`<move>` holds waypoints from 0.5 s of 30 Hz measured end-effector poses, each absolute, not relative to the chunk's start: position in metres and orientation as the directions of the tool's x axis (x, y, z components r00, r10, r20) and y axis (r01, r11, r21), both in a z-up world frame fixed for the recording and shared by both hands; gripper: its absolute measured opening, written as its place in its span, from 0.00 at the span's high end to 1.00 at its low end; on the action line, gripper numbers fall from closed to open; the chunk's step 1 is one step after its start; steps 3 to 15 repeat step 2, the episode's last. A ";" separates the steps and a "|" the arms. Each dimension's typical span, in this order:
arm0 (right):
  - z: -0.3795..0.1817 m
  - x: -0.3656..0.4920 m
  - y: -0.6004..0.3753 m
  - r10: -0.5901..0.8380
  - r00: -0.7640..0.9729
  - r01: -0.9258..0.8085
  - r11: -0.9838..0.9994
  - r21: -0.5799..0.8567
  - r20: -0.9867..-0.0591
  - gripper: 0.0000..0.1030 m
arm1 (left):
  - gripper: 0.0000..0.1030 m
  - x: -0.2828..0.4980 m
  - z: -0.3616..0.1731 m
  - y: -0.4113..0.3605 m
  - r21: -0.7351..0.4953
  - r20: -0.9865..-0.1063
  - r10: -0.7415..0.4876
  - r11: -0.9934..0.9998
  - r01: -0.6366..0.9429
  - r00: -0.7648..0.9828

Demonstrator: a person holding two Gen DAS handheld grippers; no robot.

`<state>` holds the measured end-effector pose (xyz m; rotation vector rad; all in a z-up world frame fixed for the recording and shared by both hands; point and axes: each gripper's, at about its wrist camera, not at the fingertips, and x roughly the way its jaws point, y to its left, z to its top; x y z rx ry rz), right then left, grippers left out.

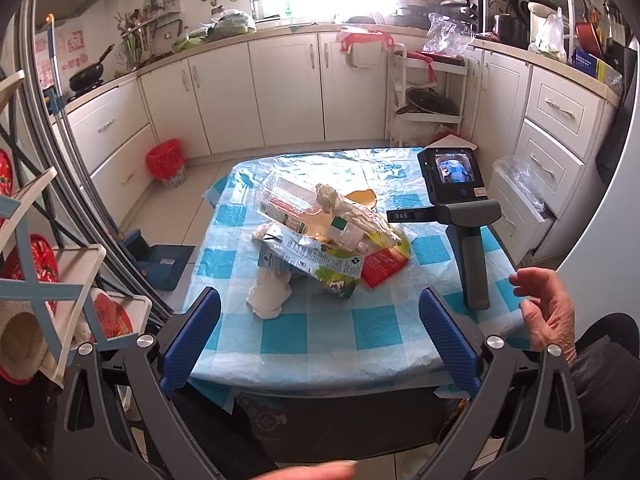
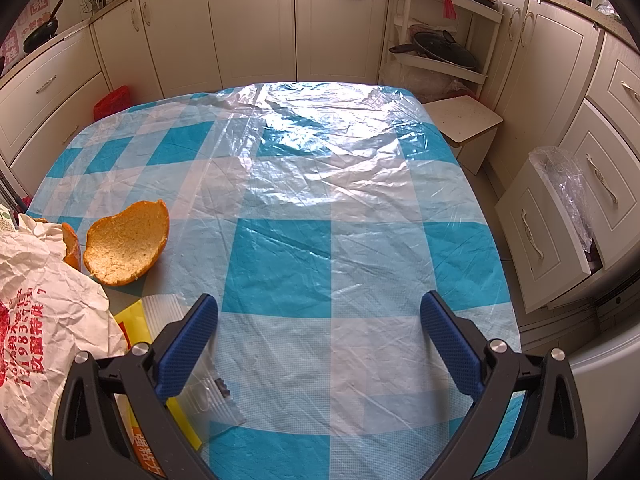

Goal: Collect trash

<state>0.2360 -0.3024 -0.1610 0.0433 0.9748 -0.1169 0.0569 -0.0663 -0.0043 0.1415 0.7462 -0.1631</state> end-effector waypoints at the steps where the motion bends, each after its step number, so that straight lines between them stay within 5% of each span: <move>1: -0.161 0.236 -0.303 -0.080 0.556 0.119 0.993 -0.016 -0.828 0.06 | 0.07 0.055 -0.004 -0.064 0.062 -0.688 -0.102 0.978 0.198 0.718; 15: -0.161 0.236 -0.303 -0.080 0.556 0.119 0.993 -0.016 -0.828 0.06 | 0.07 0.054 -0.004 -0.063 0.058 -0.692 -0.104 0.979 0.198 0.715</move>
